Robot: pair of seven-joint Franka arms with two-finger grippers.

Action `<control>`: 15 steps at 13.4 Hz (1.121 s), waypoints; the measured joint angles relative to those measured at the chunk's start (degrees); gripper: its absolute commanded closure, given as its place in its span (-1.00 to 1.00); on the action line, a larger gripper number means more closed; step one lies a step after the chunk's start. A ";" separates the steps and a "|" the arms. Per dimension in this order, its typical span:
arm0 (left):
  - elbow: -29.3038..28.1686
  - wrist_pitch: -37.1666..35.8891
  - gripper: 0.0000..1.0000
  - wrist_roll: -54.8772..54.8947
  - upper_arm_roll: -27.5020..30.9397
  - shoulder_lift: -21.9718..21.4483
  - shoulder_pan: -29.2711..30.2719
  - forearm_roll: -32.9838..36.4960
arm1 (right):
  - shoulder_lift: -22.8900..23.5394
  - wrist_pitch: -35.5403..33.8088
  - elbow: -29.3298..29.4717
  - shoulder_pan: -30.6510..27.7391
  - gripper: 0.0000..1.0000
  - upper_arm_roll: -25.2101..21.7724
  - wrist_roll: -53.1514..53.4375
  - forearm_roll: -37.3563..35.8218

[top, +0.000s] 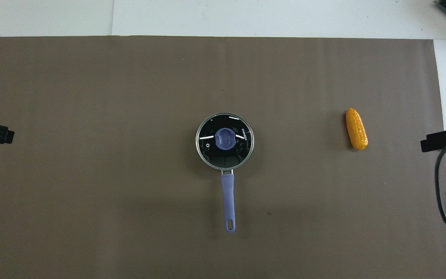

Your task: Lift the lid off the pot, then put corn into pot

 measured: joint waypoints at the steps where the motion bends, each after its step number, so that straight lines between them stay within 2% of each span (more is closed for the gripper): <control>1: 0.00 -0.03 -1.00 0.01 -0.01 -0.23 0.00 0.00 | -0.01 0.00 -0.03 0.03 -1.00 0.00 0.00 -0.06; 15: -0.02 -0.32 -1.00 -0.02 0.40 -0.32 0.50 0.00 | -0.15 0.01 -0.04 0.14 -1.00 0.12 0.00 -1.01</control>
